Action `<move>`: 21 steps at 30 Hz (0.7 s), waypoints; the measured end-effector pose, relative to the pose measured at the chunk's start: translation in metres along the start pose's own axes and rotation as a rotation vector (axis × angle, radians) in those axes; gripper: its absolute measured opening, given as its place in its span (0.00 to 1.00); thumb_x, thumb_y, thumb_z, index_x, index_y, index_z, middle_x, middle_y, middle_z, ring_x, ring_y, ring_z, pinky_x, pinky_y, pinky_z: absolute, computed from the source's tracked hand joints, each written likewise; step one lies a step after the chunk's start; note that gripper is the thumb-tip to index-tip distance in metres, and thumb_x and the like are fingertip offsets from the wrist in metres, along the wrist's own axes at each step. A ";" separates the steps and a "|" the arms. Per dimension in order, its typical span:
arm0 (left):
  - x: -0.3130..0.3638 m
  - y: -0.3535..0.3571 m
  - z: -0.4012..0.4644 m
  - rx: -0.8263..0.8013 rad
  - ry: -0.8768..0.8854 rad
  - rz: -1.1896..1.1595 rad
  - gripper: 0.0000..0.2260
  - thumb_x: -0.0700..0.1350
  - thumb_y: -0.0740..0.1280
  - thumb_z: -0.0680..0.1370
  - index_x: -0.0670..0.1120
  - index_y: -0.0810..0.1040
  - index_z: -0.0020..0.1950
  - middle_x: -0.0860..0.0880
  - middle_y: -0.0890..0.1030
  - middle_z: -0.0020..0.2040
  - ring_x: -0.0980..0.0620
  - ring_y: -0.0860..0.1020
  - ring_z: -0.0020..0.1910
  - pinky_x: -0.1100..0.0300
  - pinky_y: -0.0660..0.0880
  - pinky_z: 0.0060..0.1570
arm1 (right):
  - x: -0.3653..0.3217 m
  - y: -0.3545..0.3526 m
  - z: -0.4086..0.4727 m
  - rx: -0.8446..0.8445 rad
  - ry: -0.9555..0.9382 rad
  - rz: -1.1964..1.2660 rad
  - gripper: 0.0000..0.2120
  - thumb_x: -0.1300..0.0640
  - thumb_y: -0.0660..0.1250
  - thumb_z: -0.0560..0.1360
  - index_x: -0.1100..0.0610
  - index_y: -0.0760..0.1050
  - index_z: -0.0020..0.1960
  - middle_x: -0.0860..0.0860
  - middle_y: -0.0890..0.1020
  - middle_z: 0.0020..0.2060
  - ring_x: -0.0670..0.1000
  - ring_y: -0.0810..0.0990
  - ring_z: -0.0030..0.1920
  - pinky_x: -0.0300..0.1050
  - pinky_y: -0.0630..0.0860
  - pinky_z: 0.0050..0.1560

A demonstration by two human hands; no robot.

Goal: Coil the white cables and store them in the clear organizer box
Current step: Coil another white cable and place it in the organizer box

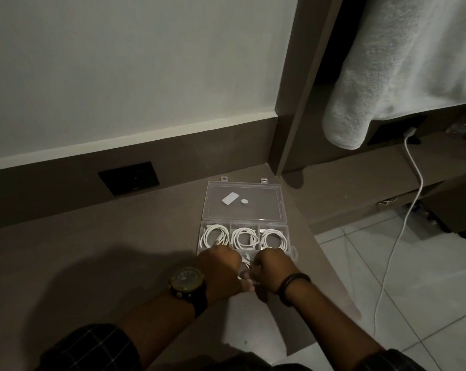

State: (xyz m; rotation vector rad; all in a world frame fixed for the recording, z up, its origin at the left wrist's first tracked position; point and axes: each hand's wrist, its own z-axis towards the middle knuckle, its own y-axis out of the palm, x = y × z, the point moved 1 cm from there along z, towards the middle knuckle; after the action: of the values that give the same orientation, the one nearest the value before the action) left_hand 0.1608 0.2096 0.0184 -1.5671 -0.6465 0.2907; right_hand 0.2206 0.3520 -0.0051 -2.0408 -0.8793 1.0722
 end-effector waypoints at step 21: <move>0.015 0.014 -0.010 -0.015 -0.113 0.012 0.09 0.45 0.61 0.75 0.43 0.78 0.46 0.42 0.82 0.49 0.41 0.79 0.50 0.56 0.71 0.41 | 0.007 -0.002 -0.005 -0.010 -0.060 0.042 0.09 0.57 0.64 0.71 0.63 0.79 0.41 0.62 0.83 0.44 0.60 0.80 0.47 0.48 0.76 0.47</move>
State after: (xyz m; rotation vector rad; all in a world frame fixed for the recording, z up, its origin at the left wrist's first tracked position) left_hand 0.1814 0.2101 0.0085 -1.5775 -0.7282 0.3864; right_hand 0.2276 0.3573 -0.0036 -2.0534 -0.8769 1.1599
